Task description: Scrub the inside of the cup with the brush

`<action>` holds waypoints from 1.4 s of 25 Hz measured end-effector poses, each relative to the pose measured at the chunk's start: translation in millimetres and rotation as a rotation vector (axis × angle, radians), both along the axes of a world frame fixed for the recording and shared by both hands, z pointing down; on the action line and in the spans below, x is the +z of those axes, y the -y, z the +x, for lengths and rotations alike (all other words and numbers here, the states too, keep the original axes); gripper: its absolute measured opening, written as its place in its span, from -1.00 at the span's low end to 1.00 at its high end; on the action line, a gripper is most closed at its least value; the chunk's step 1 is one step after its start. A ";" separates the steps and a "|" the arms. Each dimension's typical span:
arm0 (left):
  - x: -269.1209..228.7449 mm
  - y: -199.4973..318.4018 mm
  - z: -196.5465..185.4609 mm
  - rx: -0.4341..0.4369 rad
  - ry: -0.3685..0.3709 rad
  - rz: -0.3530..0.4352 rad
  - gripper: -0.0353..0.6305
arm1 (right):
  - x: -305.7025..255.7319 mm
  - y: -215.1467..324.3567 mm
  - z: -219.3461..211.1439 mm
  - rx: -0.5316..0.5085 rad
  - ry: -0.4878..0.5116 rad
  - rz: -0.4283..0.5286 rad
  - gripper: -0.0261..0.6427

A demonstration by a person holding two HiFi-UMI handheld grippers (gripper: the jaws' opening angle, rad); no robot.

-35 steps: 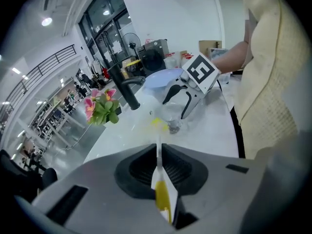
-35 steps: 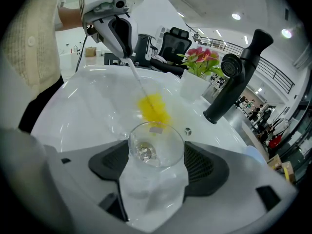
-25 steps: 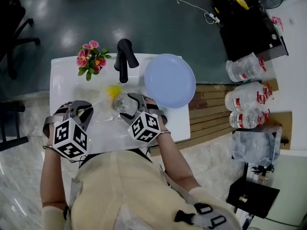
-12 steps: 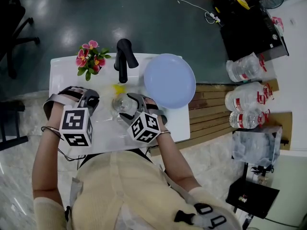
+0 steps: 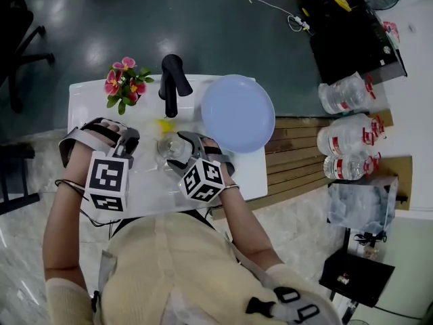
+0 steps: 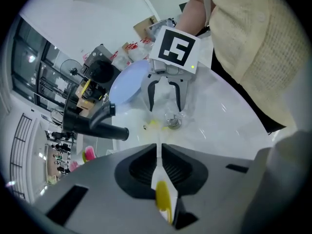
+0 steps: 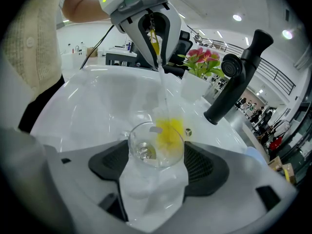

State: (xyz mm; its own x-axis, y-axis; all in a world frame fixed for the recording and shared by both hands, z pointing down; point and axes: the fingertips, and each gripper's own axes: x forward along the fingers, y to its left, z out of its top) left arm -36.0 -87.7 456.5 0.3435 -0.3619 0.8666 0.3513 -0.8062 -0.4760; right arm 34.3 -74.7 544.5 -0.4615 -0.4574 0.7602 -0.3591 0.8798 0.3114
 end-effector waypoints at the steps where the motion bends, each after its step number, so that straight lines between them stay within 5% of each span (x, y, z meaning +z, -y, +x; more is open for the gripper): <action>1: 1.3 -1.9 -2.4 -0.009 0.006 -0.001 -0.77 | 0.5 0.0 0.1 0.000 0.000 0.000 0.12; 17: 5.6 -45.3 -20.8 -0.027 0.109 -0.052 -0.77 | 1.0 0.0 0.2 0.002 -0.001 -0.003 0.12; 35: 3.7 -58.9 -14.2 -0.041 0.086 -0.106 -0.77 | 1.4 0.3 0.0 0.004 -0.004 -0.001 0.12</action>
